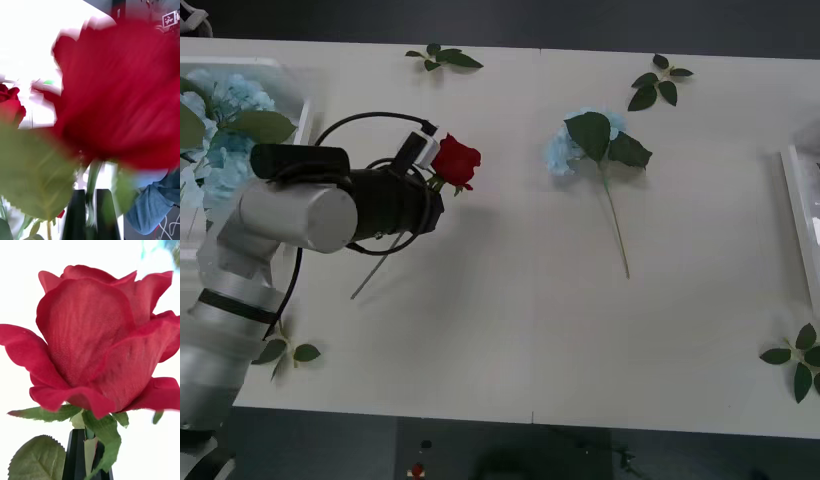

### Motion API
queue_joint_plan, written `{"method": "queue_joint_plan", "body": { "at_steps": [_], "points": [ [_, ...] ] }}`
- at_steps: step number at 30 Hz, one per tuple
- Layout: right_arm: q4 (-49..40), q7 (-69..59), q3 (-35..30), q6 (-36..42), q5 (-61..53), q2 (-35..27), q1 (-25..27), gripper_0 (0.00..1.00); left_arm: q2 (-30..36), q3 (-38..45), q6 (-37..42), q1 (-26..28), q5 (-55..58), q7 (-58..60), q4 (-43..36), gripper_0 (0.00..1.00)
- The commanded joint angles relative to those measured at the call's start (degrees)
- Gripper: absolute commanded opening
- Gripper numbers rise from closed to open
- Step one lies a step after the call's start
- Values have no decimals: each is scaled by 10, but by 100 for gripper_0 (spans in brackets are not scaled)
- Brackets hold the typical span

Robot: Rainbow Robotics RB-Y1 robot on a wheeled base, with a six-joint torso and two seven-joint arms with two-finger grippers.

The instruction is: Put the red flowers into the right box and the blue flowers into the left box

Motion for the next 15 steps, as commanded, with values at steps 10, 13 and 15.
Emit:
{"method": "queue_joint_plan", "body": {
  "at_steps": [10, 13, 15],
  "points": [
    [-12, 24, 2, -19, -77, -27, 4, 100, 49, 201, 245, 5, 239, -33, -56, 0],
    [-14, 28, 2, -7, -126, -27, 4, 100, 49, 240, 286, 5, 313, -41, -48, 0],
    [-21, 30, 3, 2, -166, -26, 4, 100, 49, 258, 300, 5, 378, -46, -28, 0]
  ]
}}
